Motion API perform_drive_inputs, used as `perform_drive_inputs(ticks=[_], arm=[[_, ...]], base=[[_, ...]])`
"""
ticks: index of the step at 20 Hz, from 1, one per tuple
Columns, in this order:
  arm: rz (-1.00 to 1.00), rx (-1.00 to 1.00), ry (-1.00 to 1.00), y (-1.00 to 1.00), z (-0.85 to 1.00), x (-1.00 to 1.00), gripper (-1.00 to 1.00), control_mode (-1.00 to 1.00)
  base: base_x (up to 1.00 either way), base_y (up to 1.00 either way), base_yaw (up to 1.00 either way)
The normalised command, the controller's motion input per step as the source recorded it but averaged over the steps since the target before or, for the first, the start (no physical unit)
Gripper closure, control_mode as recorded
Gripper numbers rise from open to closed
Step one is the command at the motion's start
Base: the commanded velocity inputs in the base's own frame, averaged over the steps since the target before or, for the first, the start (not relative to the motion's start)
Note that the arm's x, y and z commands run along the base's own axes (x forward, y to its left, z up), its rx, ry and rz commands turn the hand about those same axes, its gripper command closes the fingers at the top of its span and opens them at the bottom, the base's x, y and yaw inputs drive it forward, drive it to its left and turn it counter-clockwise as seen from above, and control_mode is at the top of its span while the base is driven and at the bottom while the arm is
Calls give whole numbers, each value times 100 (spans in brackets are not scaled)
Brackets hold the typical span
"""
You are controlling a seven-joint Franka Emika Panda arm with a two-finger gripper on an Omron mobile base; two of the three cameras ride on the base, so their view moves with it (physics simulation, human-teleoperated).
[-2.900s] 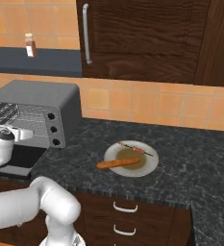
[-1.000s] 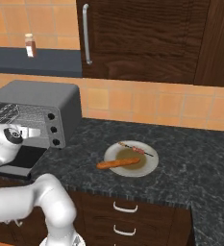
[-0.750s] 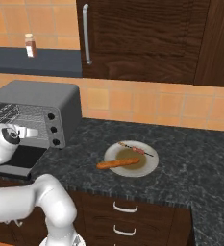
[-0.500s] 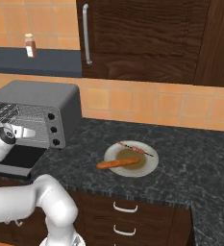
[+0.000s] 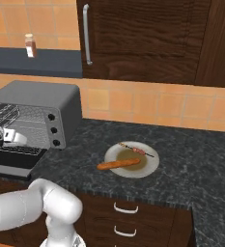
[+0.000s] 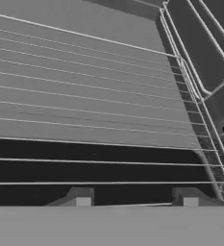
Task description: Pick up the kebab skewer and baguette bread, and place them inside the toaster oven. Close the toaster oven door and start by setting the timer.
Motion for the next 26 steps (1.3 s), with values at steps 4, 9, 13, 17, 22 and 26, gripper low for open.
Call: perform_drive_inputs(ticks=[4, 9, 13, 17, 22, 26], arm=[[0, 0, 33, -2, -36, -88, -100, -100], [3, 1, 30, -12, -5, -79, -100, -100], [10, 8, 1, -81, 40, -43, -100, -100], [-12, 8, 0, -100, 24, -19, -100, -100], [-25, 9, 2, -100, 15, 1, -100, -100], [-42, 5, 9, -100, 4, 5, -100, -100]], base=[[0, 0, 0], [0, 0, 0], [0, 0, 0], [0, 0, 0], [0, 0, 0], [0, 0, 0]])
